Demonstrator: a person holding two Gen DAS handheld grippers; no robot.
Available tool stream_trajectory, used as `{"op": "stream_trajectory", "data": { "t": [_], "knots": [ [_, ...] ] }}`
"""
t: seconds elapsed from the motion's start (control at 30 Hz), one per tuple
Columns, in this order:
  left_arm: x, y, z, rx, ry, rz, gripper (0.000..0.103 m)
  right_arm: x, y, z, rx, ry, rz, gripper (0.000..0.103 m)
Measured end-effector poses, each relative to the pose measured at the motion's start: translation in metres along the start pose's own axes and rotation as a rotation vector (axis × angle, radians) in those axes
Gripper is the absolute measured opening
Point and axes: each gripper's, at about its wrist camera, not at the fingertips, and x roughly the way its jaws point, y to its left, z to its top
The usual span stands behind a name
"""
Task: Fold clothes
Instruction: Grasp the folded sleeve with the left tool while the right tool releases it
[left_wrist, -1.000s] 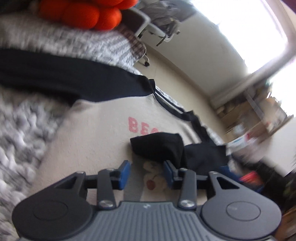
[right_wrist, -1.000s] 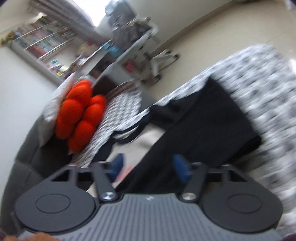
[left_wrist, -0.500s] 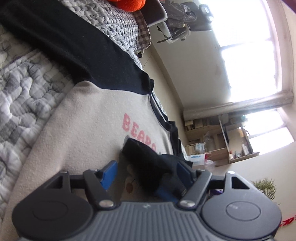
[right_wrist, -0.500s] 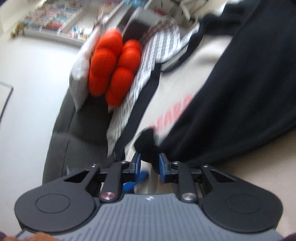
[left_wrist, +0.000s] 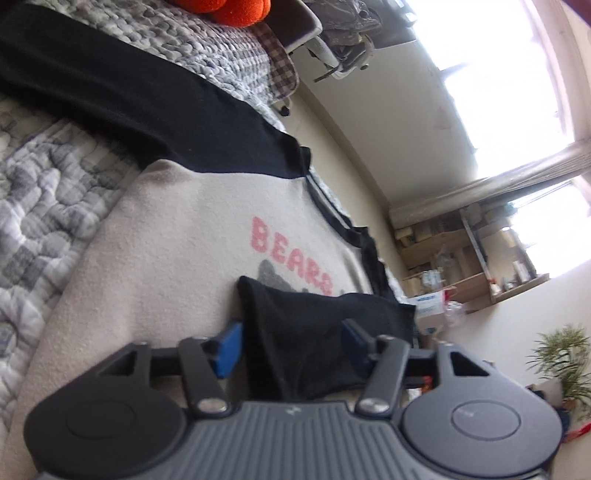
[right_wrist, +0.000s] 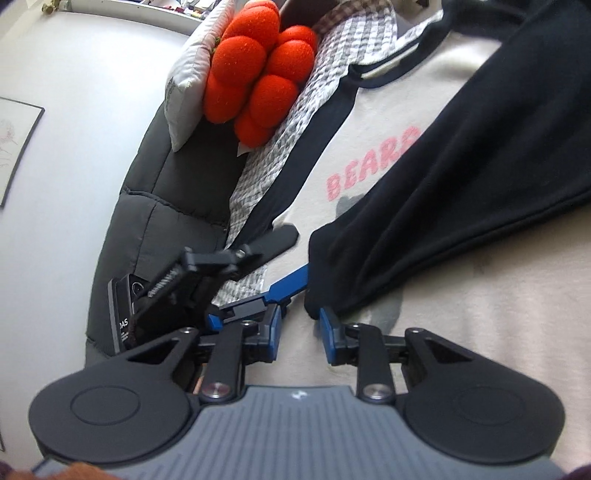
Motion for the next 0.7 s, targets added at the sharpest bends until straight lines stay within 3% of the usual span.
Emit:
{"op": "stream_trajectory", "data": {
  "t": [0.07, 0.13, 0.2, 0.3, 0.43, 0.6, 0.7],
  "knots": [
    [0.004, -0.005, -0.002, 0.043, -0.015, 0.054, 0.035, -0.007, -0.004, -0.001, 0.007, -0.025, -0.019, 0.032],
    [0.007, -0.013, -0.005, 0.107, -0.035, 0.120, 0.016, -0.012, -0.007, -0.001, 0.004, -0.040, -0.051, 0.042],
    [0.006, -0.024, -0.008, 0.191, -0.063, 0.175, 0.008, -0.015, -0.010, -0.002, -0.003, -0.051, -0.081, 0.046],
    [0.003, -0.048, -0.011, 0.336, -0.145, 0.236, 0.007, -0.020, -0.013, -0.006, -0.029, -0.056, -0.114, 0.050],
    [-0.020, -0.067, -0.003, 0.495, -0.262, 0.280, 0.006, -0.046, -0.025, -0.003, 0.000, -0.151, -0.104, 0.070],
    [-0.039, -0.091, 0.016, 0.577, -0.378, 0.326, 0.006, -0.088, -0.054, 0.004, 0.147, -0.312, -0.017, 0.076],
    [-0.044, -0.097, 0.027, 0.577, -0.426, 0.342, 0.006, -0.103, -0.072, 0.005, 0.236, -0.384, 0.036, 0.079]
  ]
}}
